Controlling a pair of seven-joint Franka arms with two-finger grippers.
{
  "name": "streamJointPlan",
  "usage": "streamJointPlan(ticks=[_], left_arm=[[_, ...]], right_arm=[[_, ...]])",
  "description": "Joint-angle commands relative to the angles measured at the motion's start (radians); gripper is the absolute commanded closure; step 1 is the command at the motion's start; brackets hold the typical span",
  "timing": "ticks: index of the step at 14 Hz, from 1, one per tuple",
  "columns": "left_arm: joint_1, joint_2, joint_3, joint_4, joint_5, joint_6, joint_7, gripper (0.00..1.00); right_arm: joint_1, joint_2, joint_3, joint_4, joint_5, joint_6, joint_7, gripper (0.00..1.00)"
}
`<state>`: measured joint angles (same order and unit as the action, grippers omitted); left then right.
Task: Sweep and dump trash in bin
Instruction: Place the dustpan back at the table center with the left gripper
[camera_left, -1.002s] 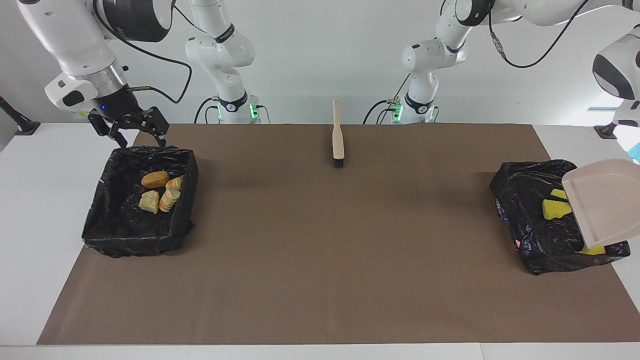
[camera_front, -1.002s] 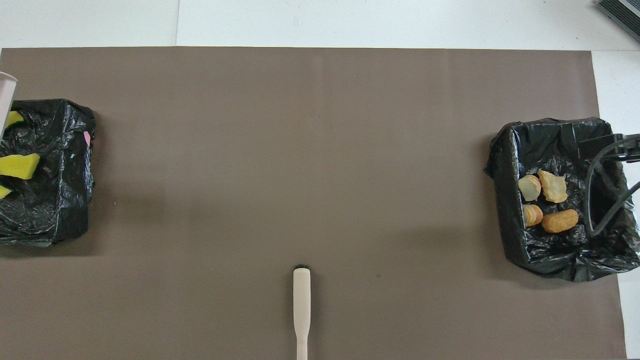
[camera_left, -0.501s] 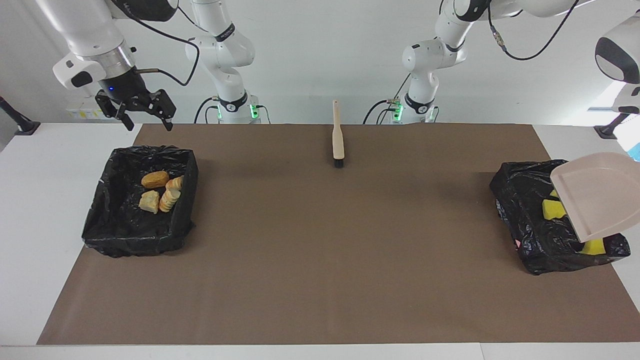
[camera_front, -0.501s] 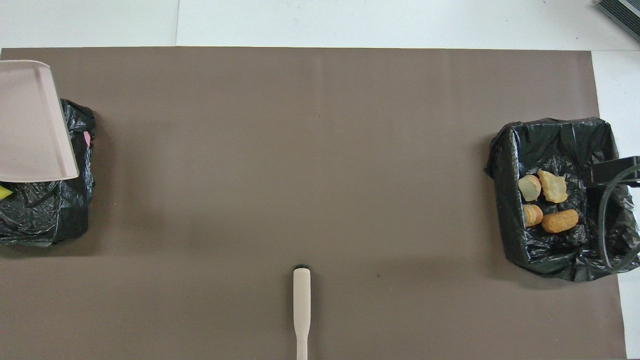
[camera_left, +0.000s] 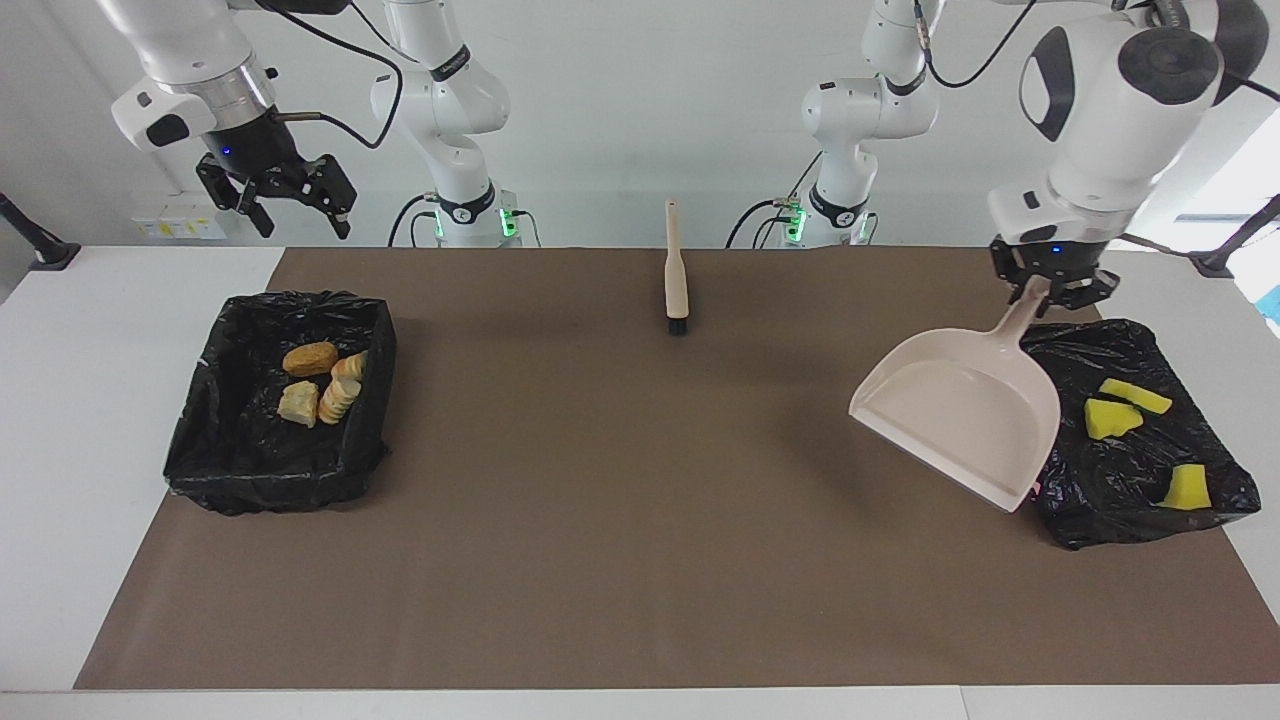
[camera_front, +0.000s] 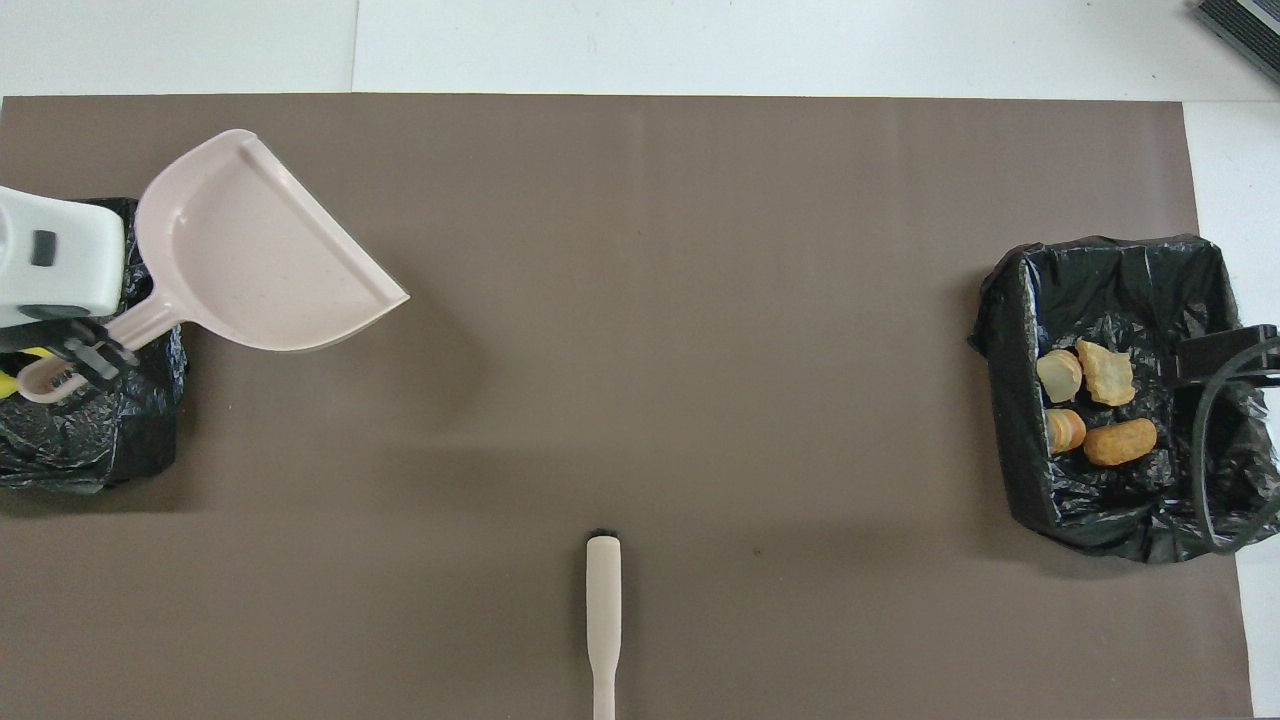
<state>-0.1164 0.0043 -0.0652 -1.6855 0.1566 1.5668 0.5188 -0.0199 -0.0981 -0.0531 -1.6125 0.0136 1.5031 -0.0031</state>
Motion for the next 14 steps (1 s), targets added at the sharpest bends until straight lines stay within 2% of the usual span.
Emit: streamJointPlan(ticks=[1,3,4,7,9,11,14], left_arm=[[-0.133,-0.064,0.022,-0.126,-0.075,0.082,-0.287,1.0],[-0.227,-0.06,0.022,-0.187,-0.162,0.189,-0.518,1.0],[-0.28,-0.05,0.022,-0.207,-0.166,0.247,-0.604,1.0],[-0.353,-0.009,0.022,-0.209,-0.221,0.35,-0.753,1.0],[-0.414,0.054,0.022,-0.206,-0.235,0.415,-0.874,1.0],[-0.483,0.153,0.021,-0.206,-0.235,0.589,-1.038,1.0],[-0.502,0.19,0.021,-0.21,-0.236,0.634,-1.053,1.0]], right_arm=[[-0.005,-0.026,0.007,-0.027,-0.003,-0.003,0.018,0.0],[-0.005,-0.026,0.007,-0.027,-0.003,-0.003,0.02,0.0],[-0.005,-0.026,0.007,-0.027,-0.003,-0.003,0.018,0.0],[-0.005,-0.026,0.007,-0.027,-0.003,-0.003,0.018,0.0],[-0.003,-0.026,0.007,-0.026,-0.003,-0.003,0.018,0.0],[-0.003,-0.026,0.007,-0.027,-0.003,-0.003,0.02,0.0],[-0.003,-0.026,0.007,-0.027,-0.003,-0.003,0.02,0.0]])
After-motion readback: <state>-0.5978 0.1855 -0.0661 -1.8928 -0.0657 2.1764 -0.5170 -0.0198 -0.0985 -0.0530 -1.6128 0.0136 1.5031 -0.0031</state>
